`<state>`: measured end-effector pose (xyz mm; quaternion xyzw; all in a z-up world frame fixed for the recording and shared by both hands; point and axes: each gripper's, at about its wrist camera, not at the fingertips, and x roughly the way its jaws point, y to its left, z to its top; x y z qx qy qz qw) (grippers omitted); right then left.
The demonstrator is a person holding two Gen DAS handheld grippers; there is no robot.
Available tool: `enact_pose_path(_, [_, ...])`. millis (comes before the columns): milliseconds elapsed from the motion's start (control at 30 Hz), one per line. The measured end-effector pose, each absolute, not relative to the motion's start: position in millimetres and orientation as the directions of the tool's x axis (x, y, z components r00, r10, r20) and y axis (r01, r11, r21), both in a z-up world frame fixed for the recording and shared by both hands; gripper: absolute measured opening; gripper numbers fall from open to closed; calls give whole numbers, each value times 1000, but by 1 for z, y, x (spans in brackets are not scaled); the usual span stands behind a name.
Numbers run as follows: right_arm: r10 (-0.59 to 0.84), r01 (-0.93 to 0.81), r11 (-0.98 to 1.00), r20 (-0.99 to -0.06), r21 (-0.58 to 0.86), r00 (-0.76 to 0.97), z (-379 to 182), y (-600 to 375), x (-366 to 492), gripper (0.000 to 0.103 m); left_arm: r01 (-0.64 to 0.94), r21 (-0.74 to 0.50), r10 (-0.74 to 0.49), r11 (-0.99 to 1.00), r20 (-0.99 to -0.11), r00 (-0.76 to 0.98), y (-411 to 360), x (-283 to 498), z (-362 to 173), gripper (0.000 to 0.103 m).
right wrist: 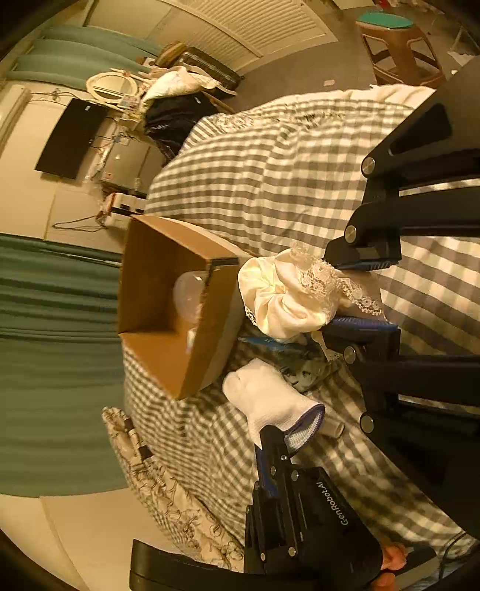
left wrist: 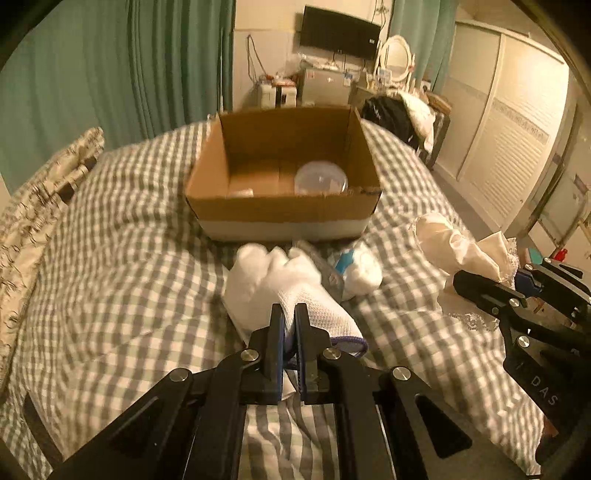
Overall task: Organize objects
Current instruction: 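Grasp the white socks with the left tool while the right tool grasps white cloth, then carry the socks and cloth over the cardboard box and release them inside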
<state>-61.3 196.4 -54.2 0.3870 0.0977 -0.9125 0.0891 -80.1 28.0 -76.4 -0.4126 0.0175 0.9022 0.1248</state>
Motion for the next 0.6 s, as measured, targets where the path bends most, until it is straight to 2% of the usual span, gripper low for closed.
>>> enact_pose_path(333, [-118,271,-952,-641,-145,-758,5,181,-50,19,-251,-82,242,-964,-652,-718,17,-92,-6,5])
enact_pose_path(600, [-143,281,-945,-563,-166,-814,50,170,-96,19,-254,-42,230,-966,-586,-777,17,-141,39,5])
